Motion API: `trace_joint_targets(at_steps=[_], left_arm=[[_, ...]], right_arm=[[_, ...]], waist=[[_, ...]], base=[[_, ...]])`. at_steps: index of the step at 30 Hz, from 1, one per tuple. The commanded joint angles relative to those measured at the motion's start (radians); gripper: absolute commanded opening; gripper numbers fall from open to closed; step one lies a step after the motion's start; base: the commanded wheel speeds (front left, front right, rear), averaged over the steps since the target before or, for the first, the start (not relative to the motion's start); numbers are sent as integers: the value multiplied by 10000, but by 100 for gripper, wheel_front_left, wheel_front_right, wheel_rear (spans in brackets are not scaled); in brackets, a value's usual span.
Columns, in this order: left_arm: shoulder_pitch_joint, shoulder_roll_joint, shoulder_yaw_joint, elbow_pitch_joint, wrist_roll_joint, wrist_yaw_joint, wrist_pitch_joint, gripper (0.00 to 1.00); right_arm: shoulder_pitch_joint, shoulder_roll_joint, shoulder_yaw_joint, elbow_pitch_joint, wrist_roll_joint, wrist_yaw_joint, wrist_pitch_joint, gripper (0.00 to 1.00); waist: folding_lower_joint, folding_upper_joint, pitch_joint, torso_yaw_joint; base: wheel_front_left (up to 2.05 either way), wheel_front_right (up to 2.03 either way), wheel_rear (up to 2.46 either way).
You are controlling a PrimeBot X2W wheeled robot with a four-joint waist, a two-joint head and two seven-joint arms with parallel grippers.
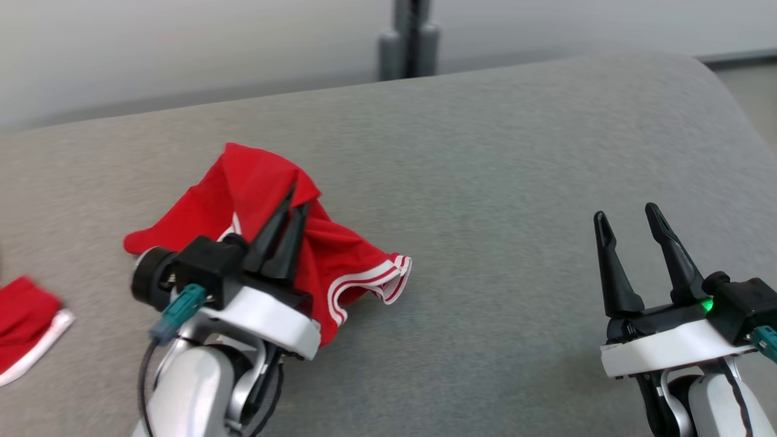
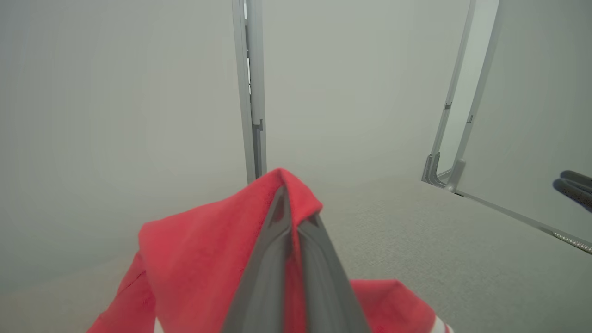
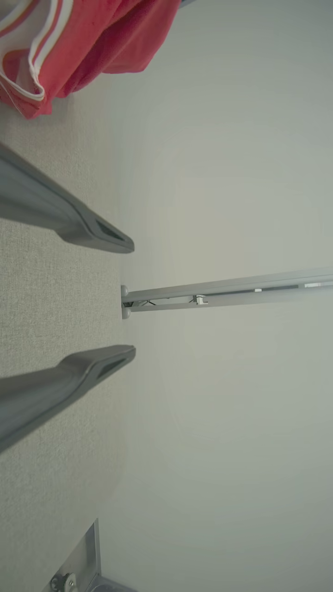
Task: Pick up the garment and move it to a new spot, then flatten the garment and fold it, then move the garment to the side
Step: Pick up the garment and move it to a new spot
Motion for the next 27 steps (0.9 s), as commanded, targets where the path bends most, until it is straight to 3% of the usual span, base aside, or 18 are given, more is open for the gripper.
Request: trace_joint_targets(at_steps=[1, 5, 16, 17, 18, 19, 23, 27], left_arm=[[-305, -59, -79, 292, -71, -116, -100, 0], [-655, -205, -410, 1628, -201, -282, -302, 0], [-1441, -394, -915, 4062, -413, -552, -939, 0], [-1483, -403, -937, 4183, -482, -569, -1004, 11], [-1496, -411, -993, 4298, -473, -592, -1066, 47], [-1527, -423, -1052, 4369, -458, -585, -1185, 100], [-1610, -454, -1201, 4323, -561, -625, -1687, 100], [-1466, -488, -1006, 3792, -780, -347, -2120, 100]], right_arm=[[-103, -9, -47, 61, 53, -3, -91, 100], [-189, 42, 62, 215, 159, -3, -202, 100], [-346, 88, 83, 592, 360, -3, -499, 100], [-362, 90, 54, 625, 354, -3, -524, 100], [-374, 89, 19, 661, 346, -3, -543, 100], [-392, 91, -36, 706, 329, -3, -547, 100], [-427, 92, -237, 786, 210, -3, -584, 100], [-395, 84, -470, 771, 60, -3, -597, 100]], waist=[[0, 0, 467, -964], [0, 0, 840, -1804], [0, 0, 1413, -2520], [0, 0, 1414, -2501], [0, 0, 1399, -2466], [0, 0, 1375, -2413], [0, 0, 1190, -2078], [0, 0, 936, -1575]], base=[[0, 0, 0], [0, 0, 0], [0, 0, 0], [0, 0, 0], [0, 0, 0], [0, 0, 0], [0, 0, 0], [0, 0, 0]])
